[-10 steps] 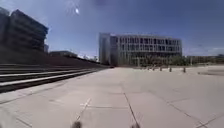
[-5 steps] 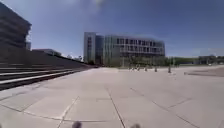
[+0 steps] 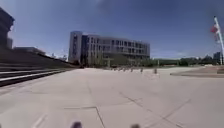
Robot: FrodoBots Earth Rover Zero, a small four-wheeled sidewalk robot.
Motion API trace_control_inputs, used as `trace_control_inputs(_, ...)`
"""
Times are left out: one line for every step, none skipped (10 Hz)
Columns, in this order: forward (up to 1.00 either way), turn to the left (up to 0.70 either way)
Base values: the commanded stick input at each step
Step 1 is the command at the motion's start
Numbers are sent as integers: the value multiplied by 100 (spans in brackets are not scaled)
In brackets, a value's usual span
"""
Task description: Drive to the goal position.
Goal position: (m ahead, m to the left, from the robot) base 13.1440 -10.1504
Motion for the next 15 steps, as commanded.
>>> trace_control_inputs(85, 1)
trace_control_inputs(85, 1)
trace_control_inputs(85, 1)
trace_control_inputs(85, -24)
trace_control_inputs(85, -33)
trace_control_inputs(85, -33)
trace_control_inputs(85, -33)
trace_control_inputs(85, -33)
trace_control_inputs(85, -33)
trace_control_inputs(85, -33)
trace_control_inputs(85, -33)
trace_control_inputs(85, -33)
trace_control_inputs(85, -30)
trace_control_inputs(85, -9)
trace_control_inputs(85, 1)
